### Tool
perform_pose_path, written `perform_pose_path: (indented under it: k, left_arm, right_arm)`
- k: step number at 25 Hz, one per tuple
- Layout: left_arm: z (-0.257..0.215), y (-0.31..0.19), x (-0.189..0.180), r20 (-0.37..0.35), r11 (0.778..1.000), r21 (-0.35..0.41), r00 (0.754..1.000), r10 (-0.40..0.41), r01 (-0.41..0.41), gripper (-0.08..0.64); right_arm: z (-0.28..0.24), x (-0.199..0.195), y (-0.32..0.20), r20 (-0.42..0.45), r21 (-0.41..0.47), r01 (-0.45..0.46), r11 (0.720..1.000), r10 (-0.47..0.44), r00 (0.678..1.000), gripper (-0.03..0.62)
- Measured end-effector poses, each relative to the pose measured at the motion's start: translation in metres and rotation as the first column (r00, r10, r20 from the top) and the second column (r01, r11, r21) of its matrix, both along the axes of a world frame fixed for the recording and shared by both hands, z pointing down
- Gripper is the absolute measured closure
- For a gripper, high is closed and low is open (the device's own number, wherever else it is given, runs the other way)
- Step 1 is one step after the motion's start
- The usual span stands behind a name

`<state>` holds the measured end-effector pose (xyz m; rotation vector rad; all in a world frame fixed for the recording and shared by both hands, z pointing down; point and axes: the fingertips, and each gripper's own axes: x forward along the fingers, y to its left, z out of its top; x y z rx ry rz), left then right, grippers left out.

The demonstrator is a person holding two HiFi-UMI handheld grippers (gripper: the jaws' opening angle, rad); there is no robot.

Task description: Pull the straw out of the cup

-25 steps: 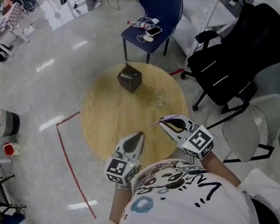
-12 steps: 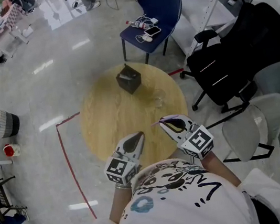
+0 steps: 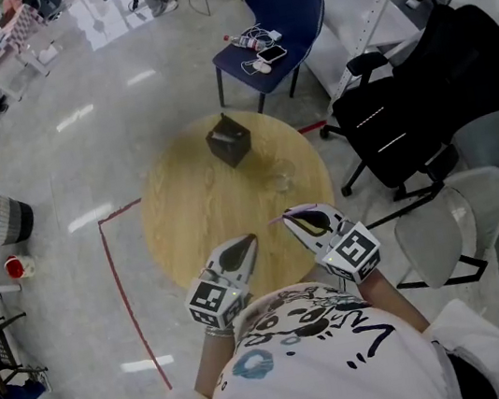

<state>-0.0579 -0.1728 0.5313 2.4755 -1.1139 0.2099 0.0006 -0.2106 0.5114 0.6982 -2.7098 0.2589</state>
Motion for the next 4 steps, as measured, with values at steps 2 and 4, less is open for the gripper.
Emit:
perform_pose_path:
  k: [2,4]
  left_arm:
    - [-0.0002,-0.0010,0.0000,-0.002,1.000,0.001,1.000,-0.001,0.001,0.545]
    - [-0.0003,-0.0019,-0.0004,-0.004,1.000,0.002,1.000,-0.001,0.001,0.545]
  right_arm:
    - [0.0005,-0.0003,-0.0008,-0.001,-0.002,0.001,1.000,-0.001,1.000,0.546]
    - [0.0005,-0.0009,-0.0015,-0.002,-0.003,0.002,1.000,-0.002,1.000,0.546]
